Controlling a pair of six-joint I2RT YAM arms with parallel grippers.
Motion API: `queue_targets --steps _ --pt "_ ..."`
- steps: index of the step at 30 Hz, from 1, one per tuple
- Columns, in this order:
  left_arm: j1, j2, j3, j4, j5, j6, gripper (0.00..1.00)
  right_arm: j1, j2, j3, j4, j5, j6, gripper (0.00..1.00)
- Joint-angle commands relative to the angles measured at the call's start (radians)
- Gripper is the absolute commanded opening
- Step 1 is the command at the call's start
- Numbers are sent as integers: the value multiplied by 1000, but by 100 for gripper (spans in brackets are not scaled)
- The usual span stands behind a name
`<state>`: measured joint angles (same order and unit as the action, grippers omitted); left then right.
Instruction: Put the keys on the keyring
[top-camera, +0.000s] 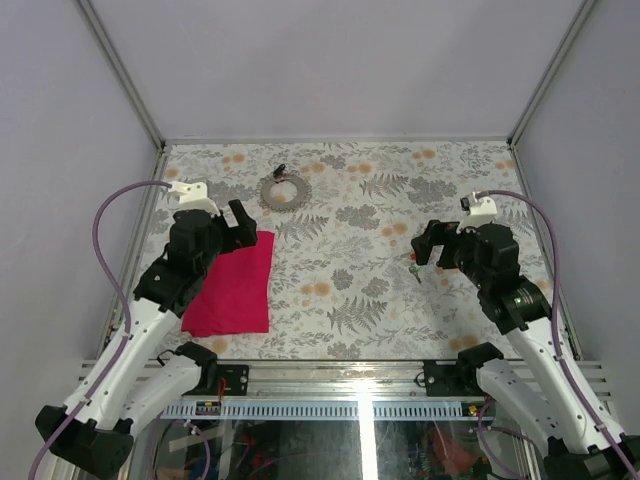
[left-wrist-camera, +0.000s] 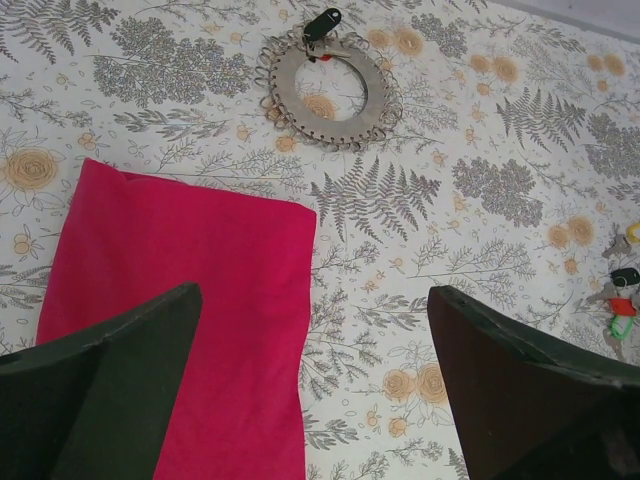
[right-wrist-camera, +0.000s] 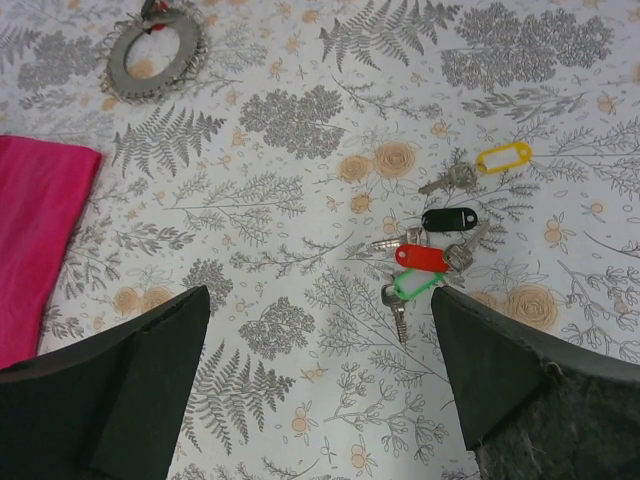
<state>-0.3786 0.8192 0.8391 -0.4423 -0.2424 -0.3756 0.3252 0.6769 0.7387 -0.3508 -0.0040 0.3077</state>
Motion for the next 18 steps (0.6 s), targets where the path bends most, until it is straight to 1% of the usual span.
queue_targets --steps 1,8,11,13,15,18 --pt "5 -5 26 39 4 -17 100 -8 29 63 -15 7 7 99" --pt "28 12 40 29 -34 -39 100 -8 66 71 -31 7 40 99" --pt "51 26 43 29 1 -43 100 -8 89 74 -38 23 70 99" --pt "57 40 46 14 -9 -67 100 -8 130 78 -45 45 84 99" --pt "67 69 56 -24 -50 -103 100 -8 193 89 -80 79 82 99" --pt "84 129 91 -71 -76 -107 100 -8 286 94 -117 86 75 99"
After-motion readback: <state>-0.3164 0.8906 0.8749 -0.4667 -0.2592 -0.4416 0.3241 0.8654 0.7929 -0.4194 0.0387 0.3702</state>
